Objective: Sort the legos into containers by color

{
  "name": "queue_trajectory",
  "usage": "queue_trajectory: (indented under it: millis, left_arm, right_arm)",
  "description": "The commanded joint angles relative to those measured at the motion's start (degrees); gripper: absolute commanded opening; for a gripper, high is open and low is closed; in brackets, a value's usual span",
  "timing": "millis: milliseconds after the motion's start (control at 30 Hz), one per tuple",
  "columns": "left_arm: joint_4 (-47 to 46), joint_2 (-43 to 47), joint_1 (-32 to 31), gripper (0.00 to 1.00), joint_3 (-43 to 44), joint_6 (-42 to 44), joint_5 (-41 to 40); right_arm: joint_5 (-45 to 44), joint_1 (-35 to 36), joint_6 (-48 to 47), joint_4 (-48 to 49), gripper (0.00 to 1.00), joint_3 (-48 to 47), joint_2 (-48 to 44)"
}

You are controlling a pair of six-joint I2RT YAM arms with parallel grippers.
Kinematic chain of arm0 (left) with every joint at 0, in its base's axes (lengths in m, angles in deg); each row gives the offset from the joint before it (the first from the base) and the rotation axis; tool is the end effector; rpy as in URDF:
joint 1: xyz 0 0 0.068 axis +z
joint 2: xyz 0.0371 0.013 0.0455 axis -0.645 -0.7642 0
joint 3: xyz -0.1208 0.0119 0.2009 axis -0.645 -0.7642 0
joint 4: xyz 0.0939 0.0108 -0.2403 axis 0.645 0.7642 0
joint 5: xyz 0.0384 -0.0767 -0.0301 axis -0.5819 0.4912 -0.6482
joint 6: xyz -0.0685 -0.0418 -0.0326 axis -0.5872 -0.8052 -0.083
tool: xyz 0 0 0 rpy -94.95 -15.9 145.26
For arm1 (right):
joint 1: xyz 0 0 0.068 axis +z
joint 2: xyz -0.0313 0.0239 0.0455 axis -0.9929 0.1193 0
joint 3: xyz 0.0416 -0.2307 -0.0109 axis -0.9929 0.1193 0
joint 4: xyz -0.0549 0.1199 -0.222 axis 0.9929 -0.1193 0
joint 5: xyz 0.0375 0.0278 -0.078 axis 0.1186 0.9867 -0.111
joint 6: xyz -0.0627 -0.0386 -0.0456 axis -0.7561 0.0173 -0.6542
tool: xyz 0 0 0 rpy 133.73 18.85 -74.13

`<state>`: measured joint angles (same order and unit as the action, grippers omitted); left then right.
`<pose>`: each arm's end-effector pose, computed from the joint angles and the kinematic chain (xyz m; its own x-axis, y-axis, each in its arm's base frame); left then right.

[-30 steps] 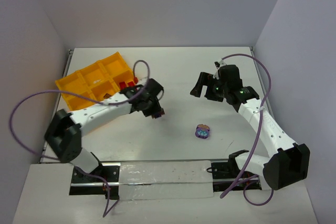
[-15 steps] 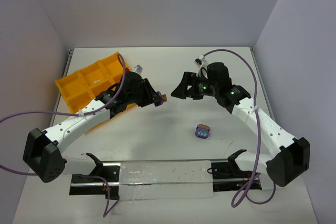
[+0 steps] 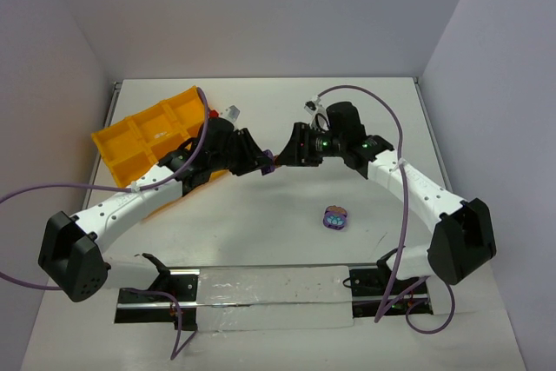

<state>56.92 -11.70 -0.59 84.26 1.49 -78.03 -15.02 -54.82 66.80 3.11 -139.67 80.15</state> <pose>0.2496 -0.2252 0.2364 -0.8260 -0.3646 -0.4298 0.0614 0.6998 -0.7117 0.2736 0.1959 0.2404 -0.8471 0.0584 -0.5282 -0.4049 0.5726 0.7128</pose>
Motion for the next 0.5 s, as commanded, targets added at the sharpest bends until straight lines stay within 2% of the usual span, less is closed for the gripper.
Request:
queue_trajectory:
  millis: [0,233,267,333,400,467]
  left_arm:
    - [-3.41,-0.58,0.41,0.0,1.86,0.28,2.05]
    - [-3.51,-0.36,0.41,0.0,1.97,0.38,2.38]
    - [-3.59,-0.26,0.41,0.0,1.89,0.3,2.38]
    - [-3.48,0.03,0.41,0.0,1.86,0.41,2.29]
    - [-3.33,0.12,0.52,0.0,1.68,0.44,2.12]
    - [-3.33,0.38,0.78,0.0,1.36,0.38,2.11]
  right_arm:
    - [2.5,0.58,0.27,4.06,0.58,-2.61,1.39]
    - [2.84,0.68,1.19,5.35,0.38,-2.86,2.71]
    - [2.84,0.68,1.28,5.6,0.33,-2.86,2.78]
    - [2.93,0.59,1.58,5.92,0.16,-2.95,2.79]
    - [2.9,0.65,1.82,6.18,0.03,-2.84,2.77]
    - [2.4,0.66,1.95,6.25,0.0,-2.52,2.51]
